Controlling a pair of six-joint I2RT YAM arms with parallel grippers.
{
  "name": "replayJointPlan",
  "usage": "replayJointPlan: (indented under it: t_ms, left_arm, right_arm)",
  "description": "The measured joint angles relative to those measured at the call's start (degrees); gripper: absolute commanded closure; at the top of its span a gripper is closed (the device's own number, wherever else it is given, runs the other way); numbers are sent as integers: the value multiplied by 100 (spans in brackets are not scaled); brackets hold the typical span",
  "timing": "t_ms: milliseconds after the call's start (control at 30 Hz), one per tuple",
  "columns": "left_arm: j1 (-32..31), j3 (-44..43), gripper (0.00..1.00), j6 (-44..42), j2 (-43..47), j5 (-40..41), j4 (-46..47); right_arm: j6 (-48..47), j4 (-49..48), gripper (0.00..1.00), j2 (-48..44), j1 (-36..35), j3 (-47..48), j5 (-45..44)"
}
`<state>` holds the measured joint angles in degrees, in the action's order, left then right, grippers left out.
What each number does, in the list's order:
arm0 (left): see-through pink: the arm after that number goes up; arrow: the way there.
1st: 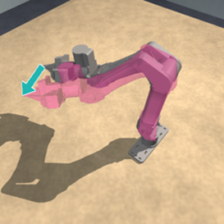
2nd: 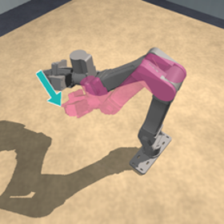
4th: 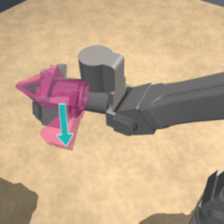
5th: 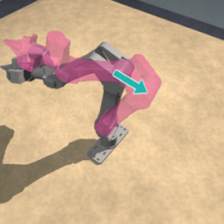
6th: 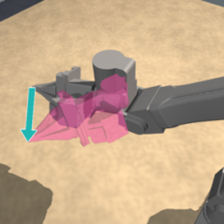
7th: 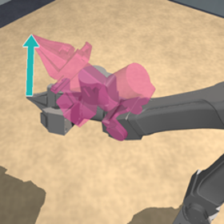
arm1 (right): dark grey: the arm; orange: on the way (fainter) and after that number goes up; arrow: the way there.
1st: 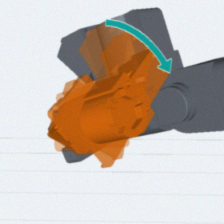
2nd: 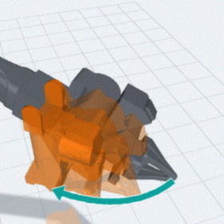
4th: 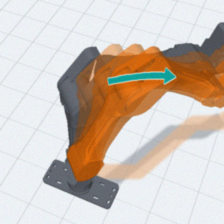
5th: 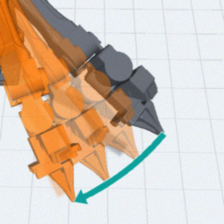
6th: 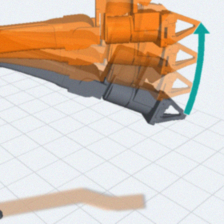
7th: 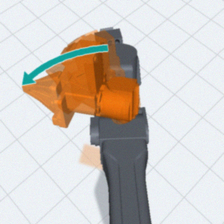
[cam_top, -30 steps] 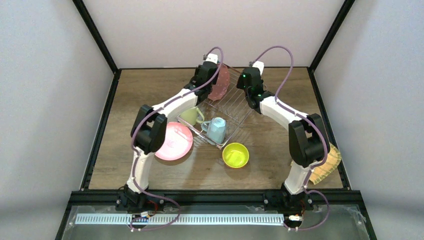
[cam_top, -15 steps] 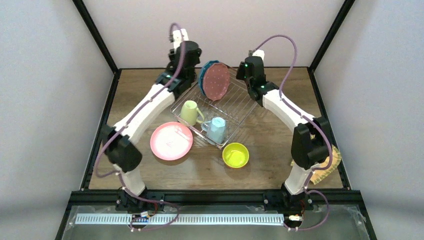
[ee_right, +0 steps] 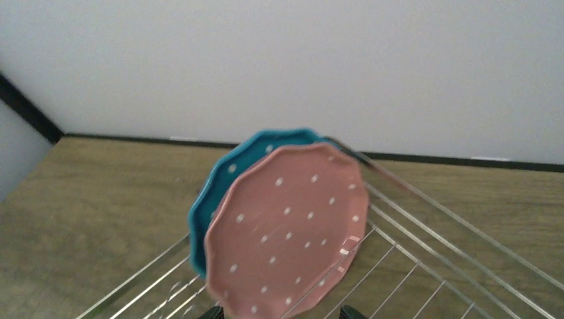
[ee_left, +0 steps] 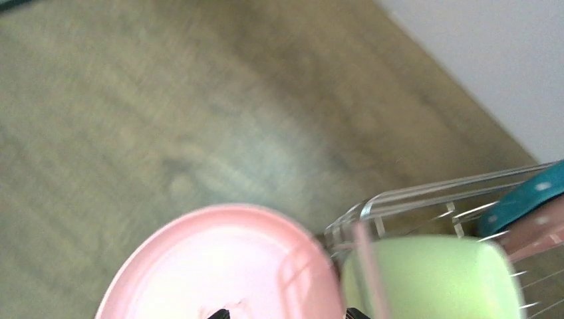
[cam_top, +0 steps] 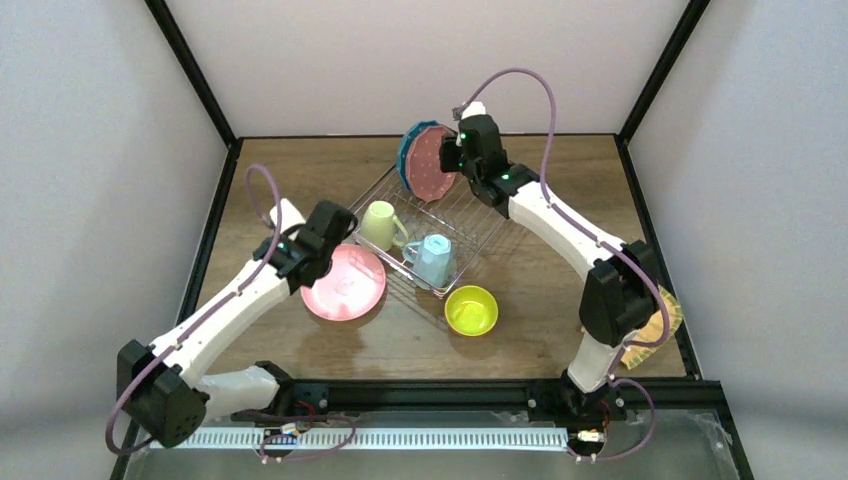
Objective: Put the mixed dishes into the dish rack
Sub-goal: Grab the plate from the center of the board.
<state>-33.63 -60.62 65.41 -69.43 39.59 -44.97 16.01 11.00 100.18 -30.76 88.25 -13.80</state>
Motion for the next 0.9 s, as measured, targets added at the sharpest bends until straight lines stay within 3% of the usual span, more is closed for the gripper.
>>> replayJointPlan:
  t_ms: [167,367,567,900]
  left_arm:
    - [7,1014,0,1182,581,-507,-234]
    - [267,2232,0,1954,1287,-1139,306]
    - [684,3204,0,2149,1602,-1650,898]
    - [1126,3633,0,2063,1672,-2068,1502]
  right_arm:
    - [-61,79,1,-264,-310,-422,55]
    - [-87,101,1,-573,-525,-968,72]
    - [-151,125,1,-734,-562,-1252,136]
    - [-240,122,1,-745,-599,-1311,203]
